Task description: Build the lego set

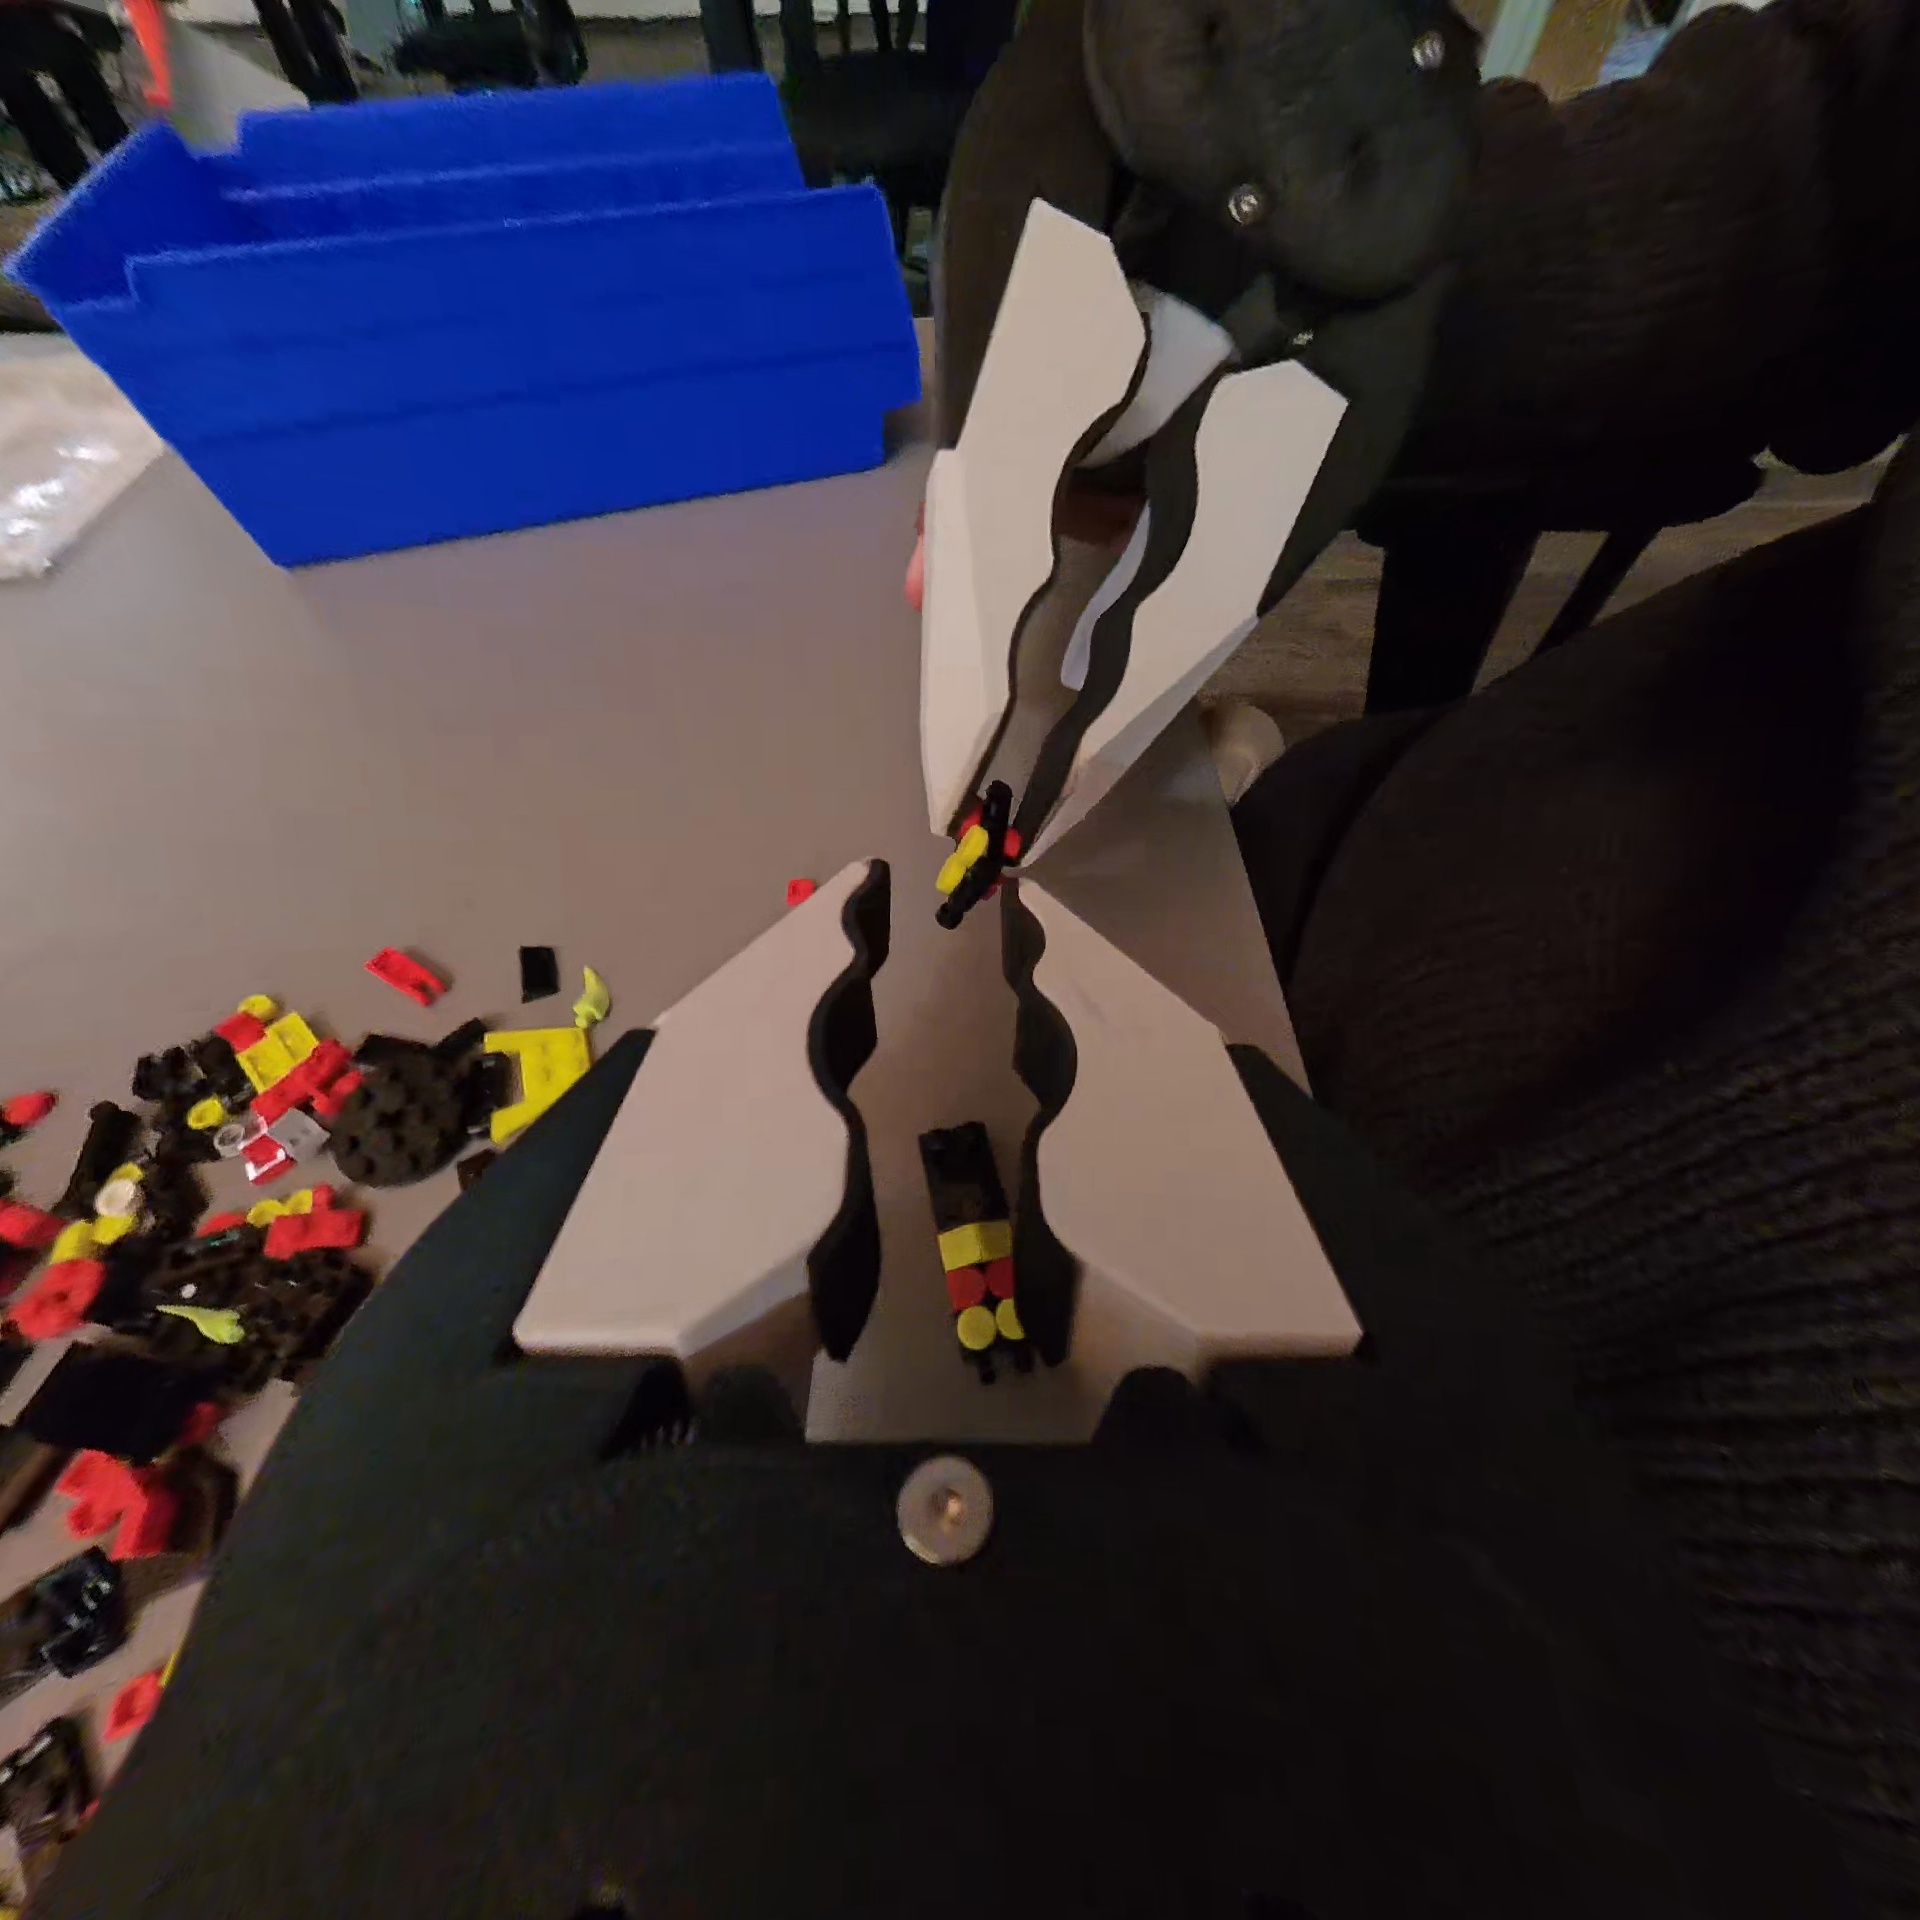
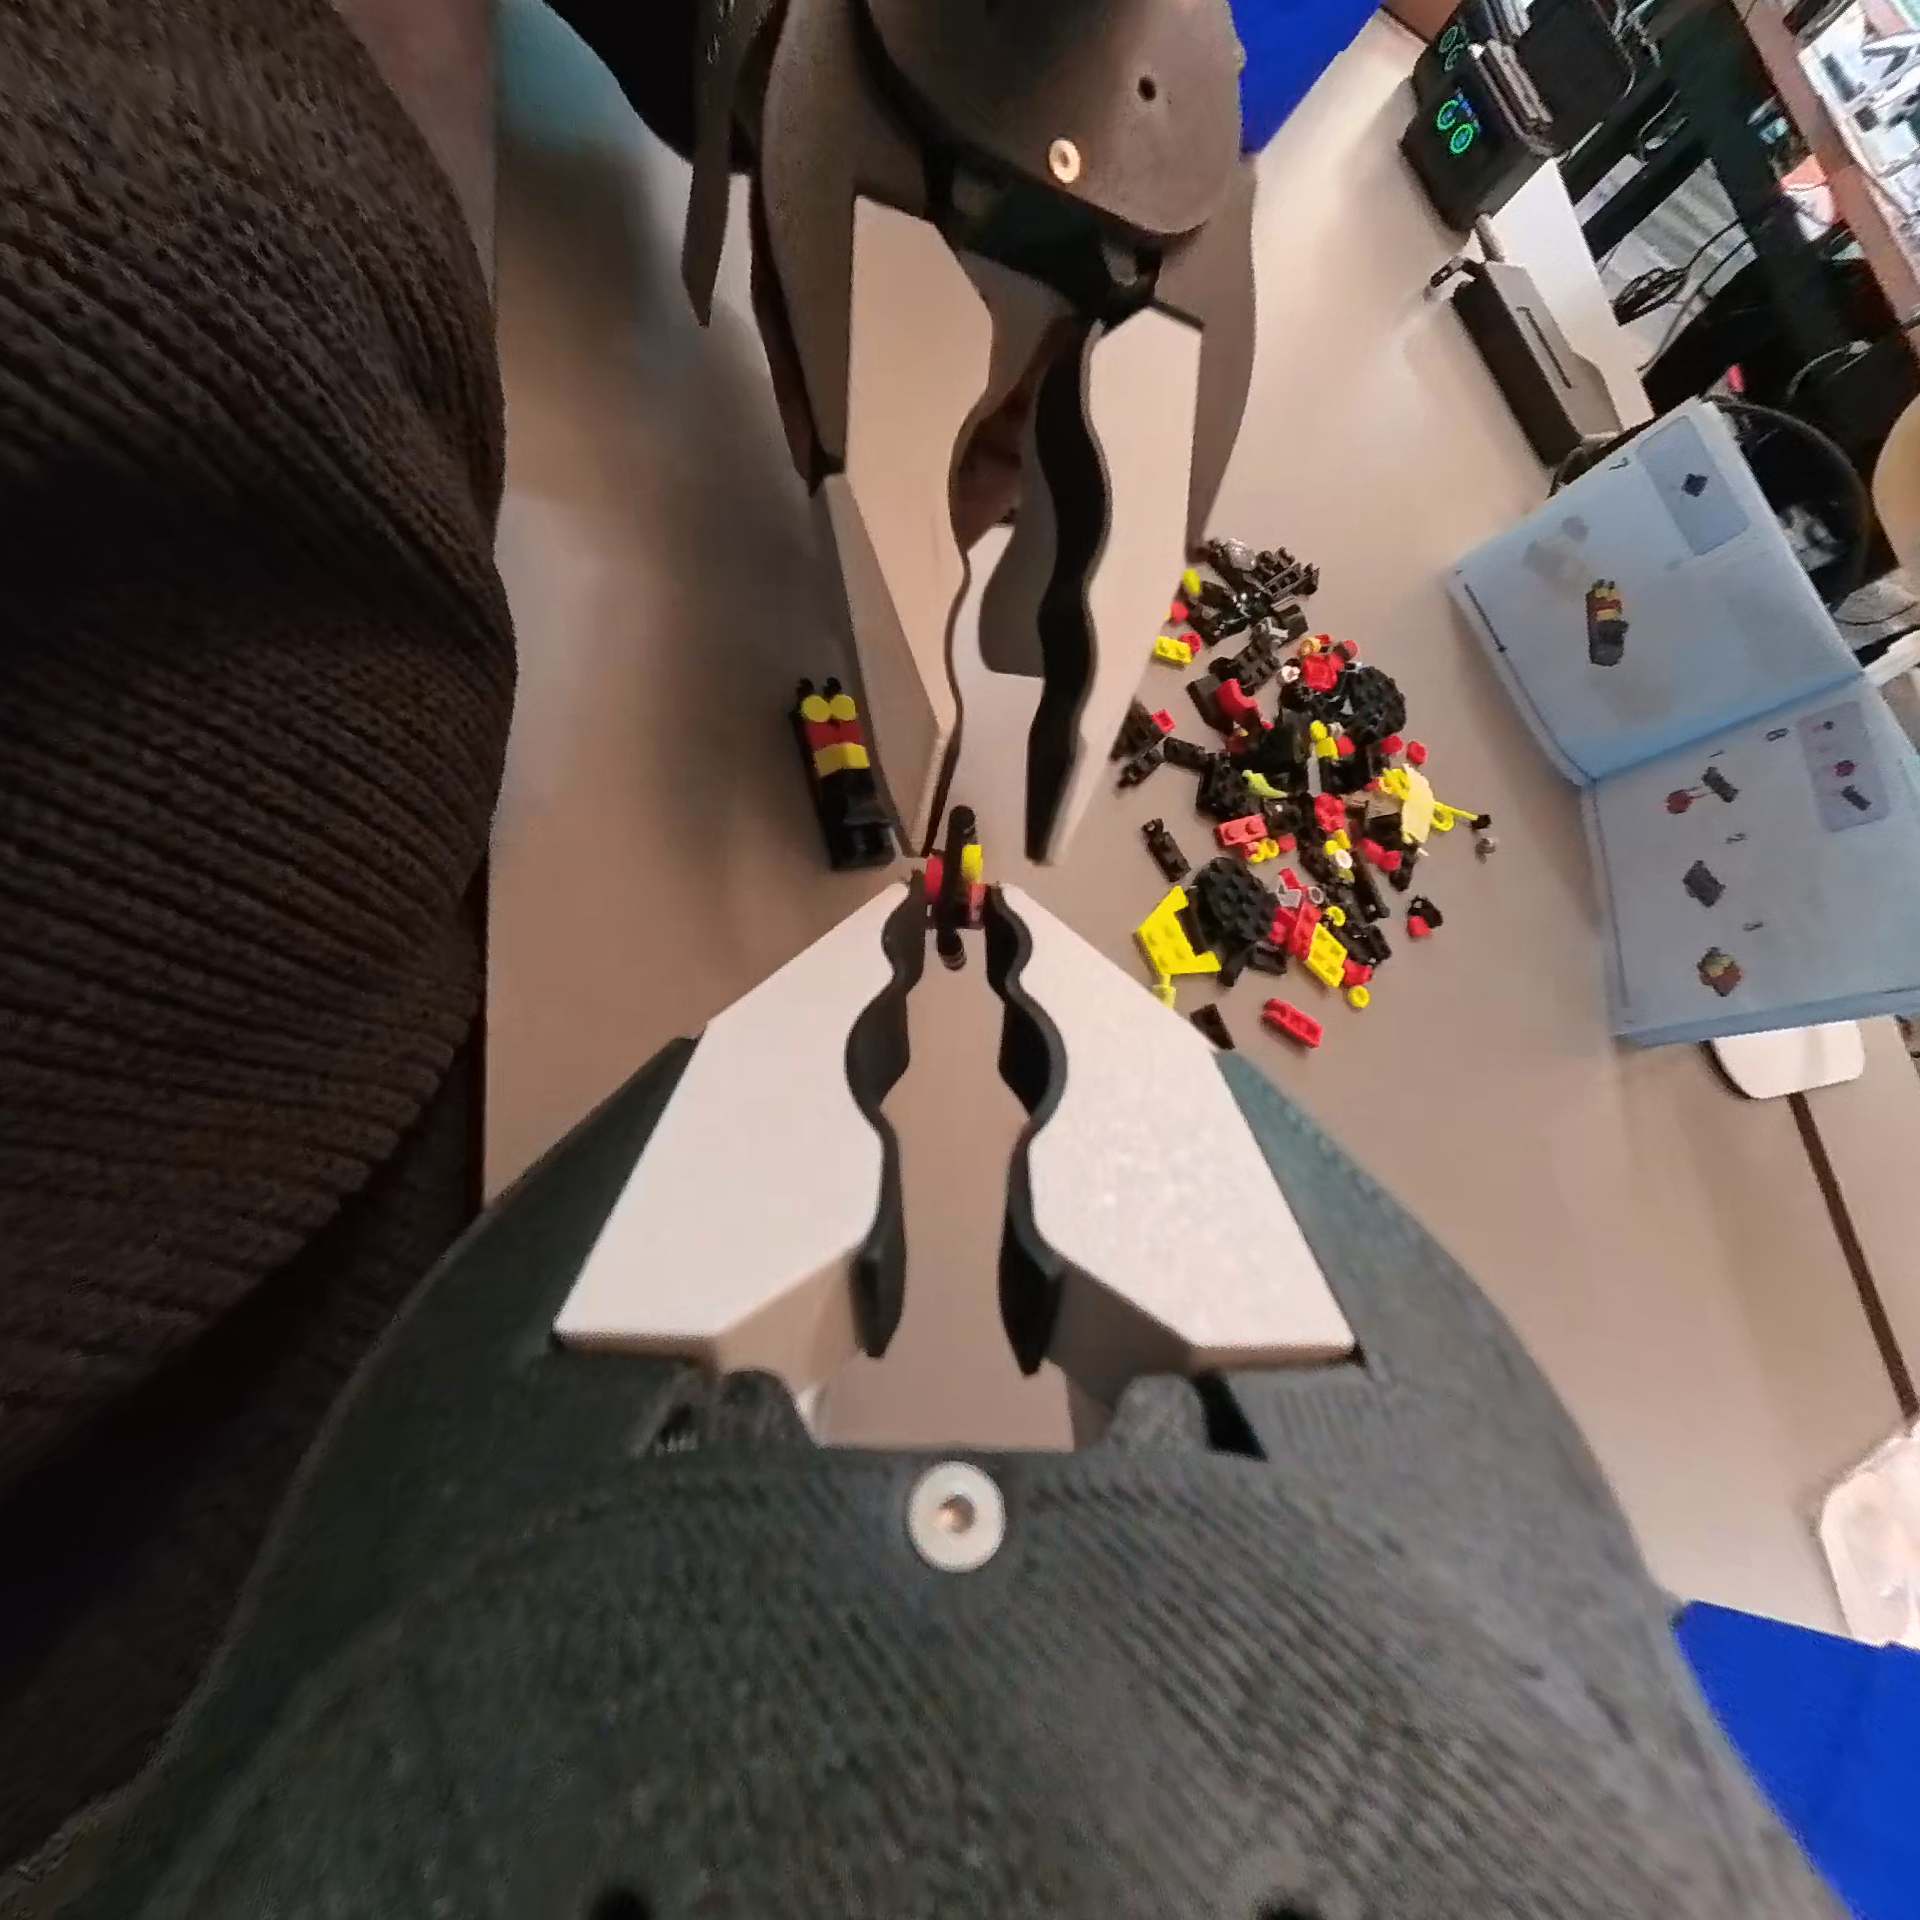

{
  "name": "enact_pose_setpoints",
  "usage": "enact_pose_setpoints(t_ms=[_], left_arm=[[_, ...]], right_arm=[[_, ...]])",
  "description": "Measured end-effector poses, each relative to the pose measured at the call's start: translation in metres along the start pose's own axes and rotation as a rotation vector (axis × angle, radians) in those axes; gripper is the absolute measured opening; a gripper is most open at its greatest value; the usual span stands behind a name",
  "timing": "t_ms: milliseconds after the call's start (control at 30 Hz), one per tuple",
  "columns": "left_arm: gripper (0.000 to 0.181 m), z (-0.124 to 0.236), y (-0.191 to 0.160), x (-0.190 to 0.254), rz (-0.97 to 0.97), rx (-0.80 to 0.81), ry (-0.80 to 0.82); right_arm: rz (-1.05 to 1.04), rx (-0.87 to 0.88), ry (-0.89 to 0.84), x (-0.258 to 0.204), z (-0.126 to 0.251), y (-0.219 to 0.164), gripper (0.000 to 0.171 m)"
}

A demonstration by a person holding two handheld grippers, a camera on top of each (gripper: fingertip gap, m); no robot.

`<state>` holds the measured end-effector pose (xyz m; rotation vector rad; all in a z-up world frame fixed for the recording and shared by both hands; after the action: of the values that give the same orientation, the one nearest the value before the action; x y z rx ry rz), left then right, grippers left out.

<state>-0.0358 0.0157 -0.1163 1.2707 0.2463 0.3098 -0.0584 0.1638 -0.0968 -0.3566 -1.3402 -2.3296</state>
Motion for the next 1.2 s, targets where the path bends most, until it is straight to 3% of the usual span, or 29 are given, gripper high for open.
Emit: enact_pose_setpoints(t_ms=[167, 467, 1200], left_arm=[[0.009, 0.002, 0.002, 0.004, -0.026, 0.043, -0.029], [0.007, 0.008, 0.016, 0.008, 0.01, 0.144, -0.052], [0.006, 0.012, 0.025, 0.013, 0.044, 0.219, -0.095]], right_arm=[[-0.033, 0.04, 0.002, 0.002, 0.003, 0.002, 0.01], [-0.062, 0.171, -0.015, 0.007, 0.017, 0.012, 0.01], [-0.058, 0.211, 0.004, 0.006, 0.027, 0.021, 0.01]])
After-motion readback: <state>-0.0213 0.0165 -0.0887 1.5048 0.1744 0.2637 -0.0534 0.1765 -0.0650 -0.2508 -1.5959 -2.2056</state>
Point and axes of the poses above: each gripper's, where its closed fingertips meet, z back along the fingers, y out of its top, x = y × z across the jaws, the point moved 9 cm from there along z, back along the fingers, and after that the axes turned 6 degrees about x, right-handed, at the moved point
